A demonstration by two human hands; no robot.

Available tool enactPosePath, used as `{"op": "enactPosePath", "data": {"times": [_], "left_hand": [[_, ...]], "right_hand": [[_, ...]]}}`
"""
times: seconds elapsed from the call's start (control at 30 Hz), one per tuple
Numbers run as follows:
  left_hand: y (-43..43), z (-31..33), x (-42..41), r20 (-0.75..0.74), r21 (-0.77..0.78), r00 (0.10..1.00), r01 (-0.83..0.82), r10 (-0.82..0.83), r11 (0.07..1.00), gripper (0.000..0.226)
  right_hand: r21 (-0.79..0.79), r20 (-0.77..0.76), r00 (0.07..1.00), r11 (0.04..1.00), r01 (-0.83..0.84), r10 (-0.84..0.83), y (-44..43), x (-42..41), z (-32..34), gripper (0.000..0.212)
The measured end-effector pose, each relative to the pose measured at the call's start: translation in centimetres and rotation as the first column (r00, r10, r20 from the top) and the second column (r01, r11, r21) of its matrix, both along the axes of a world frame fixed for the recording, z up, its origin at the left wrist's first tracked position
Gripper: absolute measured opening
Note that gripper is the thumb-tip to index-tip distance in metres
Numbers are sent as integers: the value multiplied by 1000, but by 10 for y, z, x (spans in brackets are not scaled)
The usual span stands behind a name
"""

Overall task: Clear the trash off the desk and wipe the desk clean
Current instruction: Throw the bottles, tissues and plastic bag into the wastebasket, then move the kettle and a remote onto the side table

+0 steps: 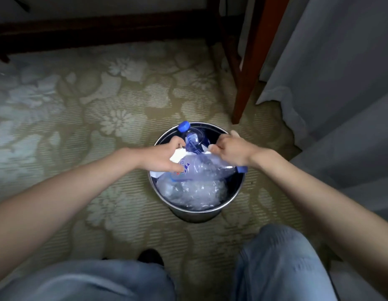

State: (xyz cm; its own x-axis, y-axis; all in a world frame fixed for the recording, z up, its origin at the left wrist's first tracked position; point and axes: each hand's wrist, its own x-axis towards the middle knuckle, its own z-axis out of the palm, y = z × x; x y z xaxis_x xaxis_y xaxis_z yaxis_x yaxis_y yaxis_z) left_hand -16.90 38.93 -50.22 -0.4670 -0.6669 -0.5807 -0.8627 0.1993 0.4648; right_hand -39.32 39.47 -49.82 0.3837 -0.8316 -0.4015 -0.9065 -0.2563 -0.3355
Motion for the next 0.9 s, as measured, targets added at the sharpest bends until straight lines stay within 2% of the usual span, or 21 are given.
{"op": "enactPosePath", "data": {"times": [0.07, 0.13, 0.2, 0.27, 0.37, 0.47, 0.57, 0.67, 0.77, 0.9], "left_hand": [[-5, 11, -1, -64, -12, 996, -70, 69, 997, 60], [-9, 33, 0, -66, -83, 994, -94, 89, 992, 61], [-9, 62, 4, -22, -133, 997, -75, 73, 988, 58], [-5, 97, 10, 11, -117, 996, -85, 87, 989, 51], [2, 166, 18, 32, -132, 994, -101, 106, 986, 38], [3, 252, 28, 12, -246, 989, -142, 149, 959, 35], [-5, 344, 44, 8, -402, 990, -123, 138, 907, 39], [-18, 428, 68, 29, -528, 998, -29, 52, 849, 44], [-30, 496, 98, 69, -590, 998, 32, 12, 807, 49], [-40, 562, 146, 83, -611, 995, 8, 54, 792, 51]], "right_hand": [[-80, 45, 997, 994, 72, -69, -6, -1, 7, 27], [-128, 80, 986, 979, 156, -147, -5, -1, 29, 27], [-167, 0, 988, 974, 154, -157, 2, 3, 61, 27], [-213, -103, 987, 972, 96, -120, 9, 10, 97, 27], [-270, -143, 987, 963, 26, -67, 16, 28, 159, 28], [-340, -121, 991, 940, 9, -53, 15, 45, 234, 28], [-463, -45, 999, 886, -11, -11, 9, 66, 317, 23], [-543, -13, 999, 839, -40, 39, -1, 92, 395, 31], [-564, -63, 995, 819, -103, 82, -15, 119, 458, 39], [-580, -48, 995, 809, -95, 82, -35, 153, 522, 41]]}}
